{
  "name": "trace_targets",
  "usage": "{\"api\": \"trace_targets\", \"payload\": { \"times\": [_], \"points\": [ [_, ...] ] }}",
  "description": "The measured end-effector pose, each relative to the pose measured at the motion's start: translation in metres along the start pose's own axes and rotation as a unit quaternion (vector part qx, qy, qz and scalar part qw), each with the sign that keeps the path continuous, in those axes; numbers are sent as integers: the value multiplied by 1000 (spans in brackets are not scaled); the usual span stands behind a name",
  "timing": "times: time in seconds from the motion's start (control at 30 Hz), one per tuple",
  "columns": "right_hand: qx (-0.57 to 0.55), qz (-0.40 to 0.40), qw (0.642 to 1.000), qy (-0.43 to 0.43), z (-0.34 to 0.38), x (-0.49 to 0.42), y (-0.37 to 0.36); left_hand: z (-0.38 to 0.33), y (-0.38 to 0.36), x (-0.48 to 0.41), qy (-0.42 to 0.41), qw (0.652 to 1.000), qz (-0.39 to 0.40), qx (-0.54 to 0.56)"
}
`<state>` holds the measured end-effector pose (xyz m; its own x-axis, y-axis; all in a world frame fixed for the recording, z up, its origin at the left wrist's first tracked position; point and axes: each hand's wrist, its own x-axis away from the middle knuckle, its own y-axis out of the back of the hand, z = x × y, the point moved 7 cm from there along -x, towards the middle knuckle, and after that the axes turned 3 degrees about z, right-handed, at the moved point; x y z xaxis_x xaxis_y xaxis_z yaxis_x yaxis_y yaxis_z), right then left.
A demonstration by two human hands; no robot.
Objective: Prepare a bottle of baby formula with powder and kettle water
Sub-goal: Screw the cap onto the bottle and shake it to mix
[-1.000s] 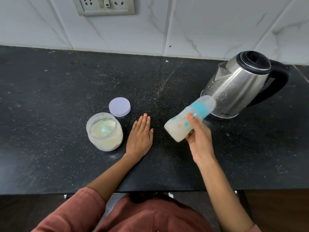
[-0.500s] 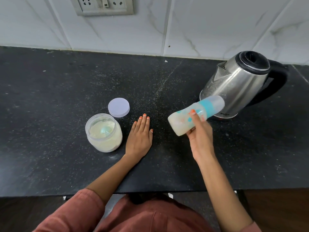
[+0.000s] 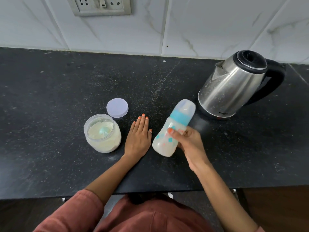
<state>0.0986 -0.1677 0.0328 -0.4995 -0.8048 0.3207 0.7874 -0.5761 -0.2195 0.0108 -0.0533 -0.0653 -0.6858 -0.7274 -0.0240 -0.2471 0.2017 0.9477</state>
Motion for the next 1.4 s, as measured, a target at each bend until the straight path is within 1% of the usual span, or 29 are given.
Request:
{"api": "trace_targets", "payload": {
  "times": [0.03,0.07,0.13,0.17,0.2,0.23,0.27,0.37,0.4,0.43,0.5,0.57,0.6,0.67,0.73,0.77,0.8,0.83,0.87,0.93,0.97,1.0,1.03,1.13,1.2,1.27,1.33,1.37,1.4],
  "points": [
    [11,9,1000,-2,0,2,0,0,0,0,1,1000,1,1],
    [-10,2,1000,3,2,1,2,0,1,0,4,1000,-3,3],
    [-123,-56,991,16,7,-6,13,1,1,0,9,1000,-9,4],
    [-184,-95,978,25,9,-10,19,1,1,0,9,1000,-8,3],
    [-226,-122,966,33,10,-12,23,1,1,0,8,1000,-7,2],
    [-232,-129,963,38,9,-13,25,0,0,0,7,1000,-5,2],
    [-208,-115,971,35,9,-12,21,0,1,0,6,1000,-6,1],
    [-33,1,999,-6,-2,-2,1,0,2,0,1,1000,-6,2],
    [1,15,1000,-14,-4,1,0,0,1,0,0,1000,-1,1],
    [-3,9,1000,-11,-3,0,3,0,1,0,1,1000,-2,0],
    [-111,-36,993,2,2,-7,12,0,2,0,6,1000,-8,0],
    [-228,-103,968,25,8,-15,25,1,1,0,7,1000,-7,-3],
    [-249,-118,961,33,8,-16,27,1,1,0,6,1000,-6,-3],
    [-192,-92,977,27,7,-14,21,0,2,0,8,1000,-9,3],
    [-53,-19,998,-6,-1,-5,8,-1,4,0,7,1000,-14,7],
    [1,5,1000,-21,-4,-1,5,0,3,0,7,1000,-8,4],
    [20,12,999,-25,-5,0,5,0,1,0,8,1000,-1,2],
    [3,4,1000,-17,-3,-1,8,0,1,0,9,1000,-2,3],
    [-49,-17,999,-6,1,-4,13,1,2,0,10,1000,-8,3],
    [-188,-83,979,18,8,-12,23,0,2,1,7,1000,-12,-4],
    [-231,-107,967,27,10,-14,26,0,1,1,5,1000,-11,-6],
    [-240,-112,964,30,9,-15,26,0,0,1,3,1000,-11,-5],
    [-216,-96,971,27,8,-13,22,0,1,1,3,1000,-13,-2],
    [-56,2,998,-9,-1,-1,6,1,1,0,3,1000,-11,6],
    [-16,13,1000,-14,-1,2,8,0,1,0,6,1000,-11,6],
    [-105,-24,994,9,6,-5,16,0,3,1,8,1000,-17,7],
    [-235,-91,967,25,11,-13,26,0,3,1,6,1000,-12,6],
    [-272,-111,955,29,11,-15,29,0,2,2,5,1000,-9,5],
    [-274,-115,954,29,8,-15,28,0,1,1,6,1000,-9,4]
  ]
}}
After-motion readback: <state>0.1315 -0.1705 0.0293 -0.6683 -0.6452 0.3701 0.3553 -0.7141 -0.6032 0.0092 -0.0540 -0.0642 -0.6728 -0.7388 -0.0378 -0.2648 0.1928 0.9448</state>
